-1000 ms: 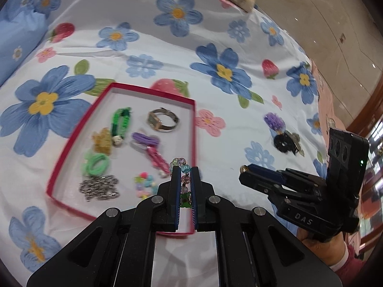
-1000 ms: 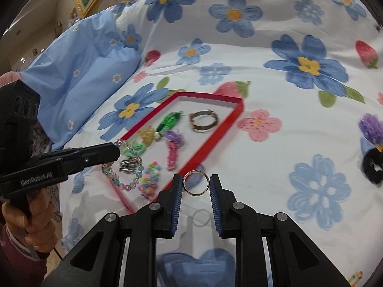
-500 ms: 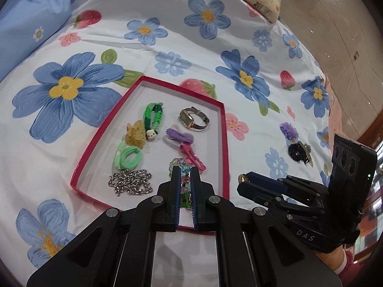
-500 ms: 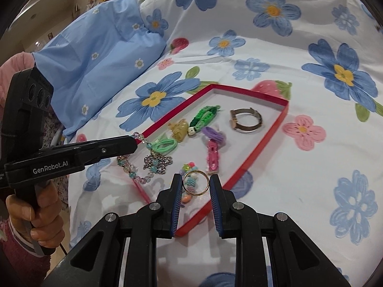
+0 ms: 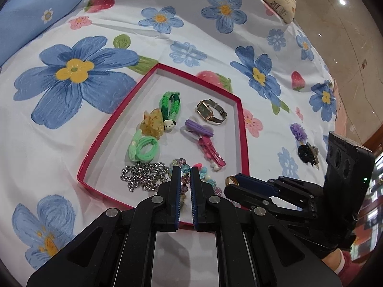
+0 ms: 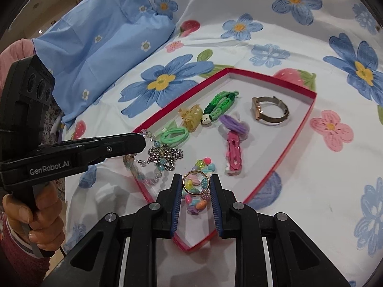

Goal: Organize jewelry
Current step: 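Carry the beaded bracelet and gold ring in both grippers over the tray, then open both grippers to release the bracelet and ring into the tray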

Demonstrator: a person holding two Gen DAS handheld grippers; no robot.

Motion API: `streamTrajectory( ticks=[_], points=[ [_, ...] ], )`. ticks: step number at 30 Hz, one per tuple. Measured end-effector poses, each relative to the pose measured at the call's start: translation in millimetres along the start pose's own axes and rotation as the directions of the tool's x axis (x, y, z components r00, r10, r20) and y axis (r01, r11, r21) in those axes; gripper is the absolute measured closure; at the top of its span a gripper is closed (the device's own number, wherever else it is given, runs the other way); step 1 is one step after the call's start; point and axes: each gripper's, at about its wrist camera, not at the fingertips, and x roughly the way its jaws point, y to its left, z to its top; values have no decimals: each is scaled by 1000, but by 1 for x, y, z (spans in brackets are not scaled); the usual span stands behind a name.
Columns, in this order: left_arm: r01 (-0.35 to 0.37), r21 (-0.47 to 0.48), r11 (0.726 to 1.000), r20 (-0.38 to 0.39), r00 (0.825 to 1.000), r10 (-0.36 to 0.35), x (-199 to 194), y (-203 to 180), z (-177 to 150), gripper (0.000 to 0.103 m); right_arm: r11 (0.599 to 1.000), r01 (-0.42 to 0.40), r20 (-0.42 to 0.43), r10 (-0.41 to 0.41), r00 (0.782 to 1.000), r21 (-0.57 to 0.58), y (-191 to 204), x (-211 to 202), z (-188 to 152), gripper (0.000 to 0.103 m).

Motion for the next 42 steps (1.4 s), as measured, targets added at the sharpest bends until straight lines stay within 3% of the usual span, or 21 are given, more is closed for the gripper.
streamTrajectory(
  ticks=[15,33,42],
  points=[
    [-52,-38,998,-67,997,50,30,31,-8,97,998,36,-75,-39,996,-42,-1,28,2,80],
    [-92,-32,995,-91,992,89,38,32,-10,97,995,32,-150,-46,988,-97,5,41,6,79],
    [-109,-40,993,-89,990,106,36,32,-10,85,997,26,-138,-36,990,-74,3,38,6,78]
  ],
)
